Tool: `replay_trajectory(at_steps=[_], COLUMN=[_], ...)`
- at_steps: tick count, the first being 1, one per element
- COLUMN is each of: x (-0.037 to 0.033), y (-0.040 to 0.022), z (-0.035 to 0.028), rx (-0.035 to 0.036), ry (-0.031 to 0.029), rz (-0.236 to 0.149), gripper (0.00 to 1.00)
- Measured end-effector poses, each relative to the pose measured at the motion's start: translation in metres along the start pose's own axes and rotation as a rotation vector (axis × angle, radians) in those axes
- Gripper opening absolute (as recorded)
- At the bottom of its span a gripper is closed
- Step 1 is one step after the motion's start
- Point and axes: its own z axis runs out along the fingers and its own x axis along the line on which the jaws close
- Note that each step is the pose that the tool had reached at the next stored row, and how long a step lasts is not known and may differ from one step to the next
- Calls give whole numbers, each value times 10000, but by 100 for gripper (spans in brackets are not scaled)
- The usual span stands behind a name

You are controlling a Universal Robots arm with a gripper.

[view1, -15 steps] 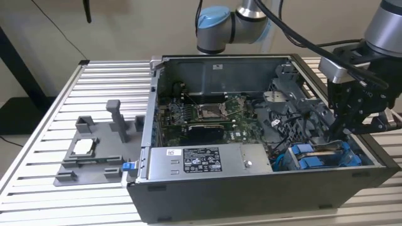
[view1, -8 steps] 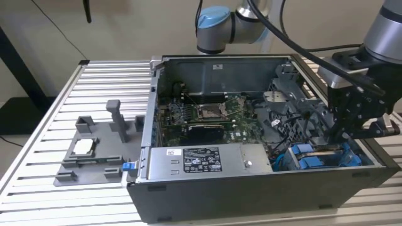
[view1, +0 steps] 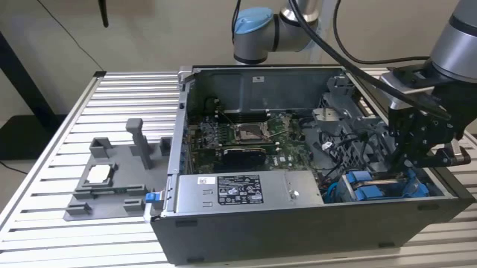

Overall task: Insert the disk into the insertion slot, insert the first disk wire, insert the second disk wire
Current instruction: 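Insert the first disk wire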

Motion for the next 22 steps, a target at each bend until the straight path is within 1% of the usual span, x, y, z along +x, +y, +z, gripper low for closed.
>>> replay_trajectory(at_steps=[4,11,16,22], x=[0,0,1,2], y=[0,1,0,-14], z=[16,40,52,64], rx=[4,10,13,10], ry=[-25,6,-38,-34], rz=[169,586,734,919], gripper=[19,19,19,19])
